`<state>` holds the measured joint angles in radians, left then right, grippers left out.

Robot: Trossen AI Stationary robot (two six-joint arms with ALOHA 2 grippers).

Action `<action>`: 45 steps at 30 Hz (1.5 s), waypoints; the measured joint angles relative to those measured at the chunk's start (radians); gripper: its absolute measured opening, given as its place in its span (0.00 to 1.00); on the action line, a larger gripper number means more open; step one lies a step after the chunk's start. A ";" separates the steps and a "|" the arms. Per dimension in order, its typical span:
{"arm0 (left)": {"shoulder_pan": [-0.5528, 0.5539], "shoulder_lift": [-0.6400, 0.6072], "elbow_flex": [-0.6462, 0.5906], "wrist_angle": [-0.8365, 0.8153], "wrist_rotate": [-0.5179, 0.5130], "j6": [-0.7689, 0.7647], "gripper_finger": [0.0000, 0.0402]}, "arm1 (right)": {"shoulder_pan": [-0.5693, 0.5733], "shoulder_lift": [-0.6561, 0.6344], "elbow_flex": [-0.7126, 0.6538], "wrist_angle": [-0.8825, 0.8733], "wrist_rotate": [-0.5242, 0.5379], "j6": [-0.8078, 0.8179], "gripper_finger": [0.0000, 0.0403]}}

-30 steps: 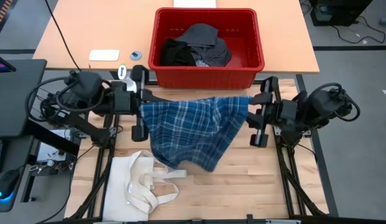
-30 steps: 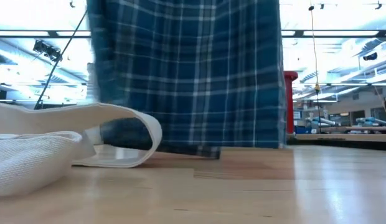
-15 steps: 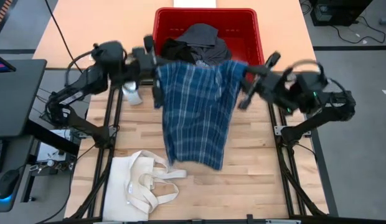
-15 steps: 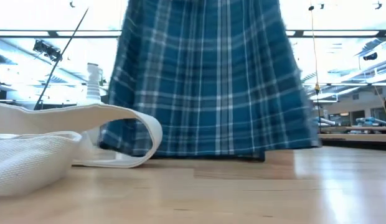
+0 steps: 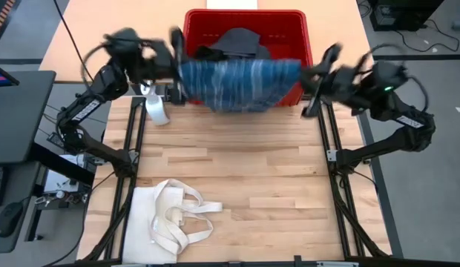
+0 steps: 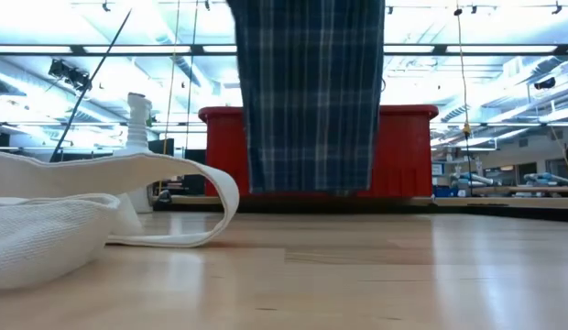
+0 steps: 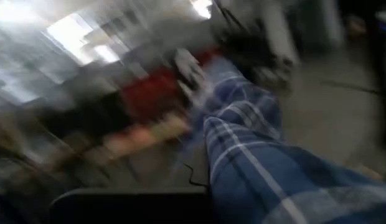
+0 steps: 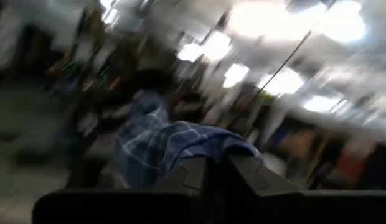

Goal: Fold Laundry from Bin
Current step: Fold the blue pants

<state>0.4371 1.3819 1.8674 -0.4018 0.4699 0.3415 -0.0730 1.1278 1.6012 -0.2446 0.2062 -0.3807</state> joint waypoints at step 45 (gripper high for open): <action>-1.028 0.031 -0.991 0.328 -0.222 -0.456 0.01 | 0.736 0.657 -0.338 -0.083 -0.382 0.817 0.06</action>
<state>-0.5905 1.4128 0.8768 -0.0736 0.2482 -0.1140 0.6629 1.7844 1.2629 -0.3280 -0.1761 0.4366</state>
